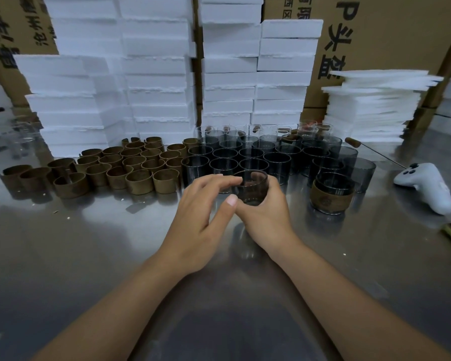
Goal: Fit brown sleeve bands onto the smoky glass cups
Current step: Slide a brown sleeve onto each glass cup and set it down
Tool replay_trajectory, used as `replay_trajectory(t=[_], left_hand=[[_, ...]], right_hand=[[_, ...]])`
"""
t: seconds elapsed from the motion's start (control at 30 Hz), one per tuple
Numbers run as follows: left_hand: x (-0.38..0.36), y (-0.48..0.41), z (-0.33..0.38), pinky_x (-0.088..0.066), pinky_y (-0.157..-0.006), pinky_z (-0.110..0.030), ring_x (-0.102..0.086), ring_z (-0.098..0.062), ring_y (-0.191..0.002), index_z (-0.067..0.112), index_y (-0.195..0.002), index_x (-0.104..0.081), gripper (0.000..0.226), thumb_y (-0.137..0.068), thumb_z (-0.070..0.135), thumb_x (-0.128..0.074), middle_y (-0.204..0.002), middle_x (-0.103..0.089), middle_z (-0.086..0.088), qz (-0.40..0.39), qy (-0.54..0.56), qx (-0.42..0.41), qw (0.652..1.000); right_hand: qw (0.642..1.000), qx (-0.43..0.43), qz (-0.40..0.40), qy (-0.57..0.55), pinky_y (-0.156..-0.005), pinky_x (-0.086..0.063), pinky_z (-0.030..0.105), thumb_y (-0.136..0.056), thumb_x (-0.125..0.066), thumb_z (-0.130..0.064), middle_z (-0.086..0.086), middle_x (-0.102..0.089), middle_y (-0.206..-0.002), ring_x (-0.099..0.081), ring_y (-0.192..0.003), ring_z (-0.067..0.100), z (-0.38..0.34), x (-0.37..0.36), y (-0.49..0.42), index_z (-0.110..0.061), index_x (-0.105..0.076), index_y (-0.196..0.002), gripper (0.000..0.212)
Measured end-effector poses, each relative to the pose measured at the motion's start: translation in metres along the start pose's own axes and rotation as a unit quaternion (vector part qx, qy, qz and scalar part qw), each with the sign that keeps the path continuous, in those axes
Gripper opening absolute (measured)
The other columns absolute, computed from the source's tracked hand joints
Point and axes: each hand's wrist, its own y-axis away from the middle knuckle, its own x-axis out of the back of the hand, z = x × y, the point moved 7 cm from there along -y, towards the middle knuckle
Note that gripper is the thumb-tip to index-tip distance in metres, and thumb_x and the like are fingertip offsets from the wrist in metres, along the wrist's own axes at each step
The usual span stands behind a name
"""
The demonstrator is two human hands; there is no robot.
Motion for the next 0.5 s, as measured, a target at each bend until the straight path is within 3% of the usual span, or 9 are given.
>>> replay_trajectory(t=[0.13,0.33,0.4,0.5], left_hand=[[0.0,-0.001,-0.003,-0.029,-0.109,-0.028,-0.036,-0.002,-0.131,0.035,-0.131,-0.049,0.05,-0.089,0.054,-0.03,-0.132,-0.049,0.015,-0.005,0.005,0.017,1.0],[0.002,-0.002,-0.005,-0.024,-0.104,-0.006,-0.033,0.011,-0.127,0.032,-0.136,-0.044,0.047,-0.092,0.044,-0.032,-0.129,-0.042,0.028,-0.002,0.018,0.036,0.999],[0.003,-0.002,-0.005,-0.025,-0.103,-0.007,-0.034,0.01,-0.127,0.033,-0.135,-0.044,0.047,-0.092,0.044,-0.031,-0.129,-0.044,0.026,0.001,0.022,0.043,0.999],[0.005,-0.003,-0.005,-0.028,-0.108,-0.02,-0.036,0.005,-0.127,0.032,-0.134,-0.046,0.047,-0.092,0.046,-0.031,-0.129,-0.048,0.019,0.008,0.026,0.05,0.998]], right_hand=[[1.0,-0.002,0.0,-0.015,-0.063,-0.043,0.003,-0.069,-0.081,-0.015,-0.01,-0.065,-0.096,-0.061,-0.076,-0.011,-0.002,-0.001,0.001,-0.018,-0.054,-0.116,0.054],[0.999,0.011,-0.03,-0.033,-0.063,-0.044,0.005,-0.069,-0.082,-0.014,-0.011,-0.065,-0.091,-0.062,-0.076,-0.01,-0.007,-0.008,0.004,-0.02,-0.055,-0.108,0.048],[0.999,0.012,-0.043,-0.03,-0.064,-0.045,0.005,-0.069,-0.082,-0.013,-0.011,-0.065,-0.091,-0.063,-0.077,-0.009,-0.007,-0.01,0.005,-0.023,-0.055,-0.105,0.046],[0.998,0.016,-0.058,-0.028,-0.065,-0.046,0.007,-0.07,-0.081,-0.007,-0.009,-0.066,-0.093,-0.064,-0.078,-0.007,-0.006,-0.014,0.006,-0.021,-0.056,-0.107,0.047]])
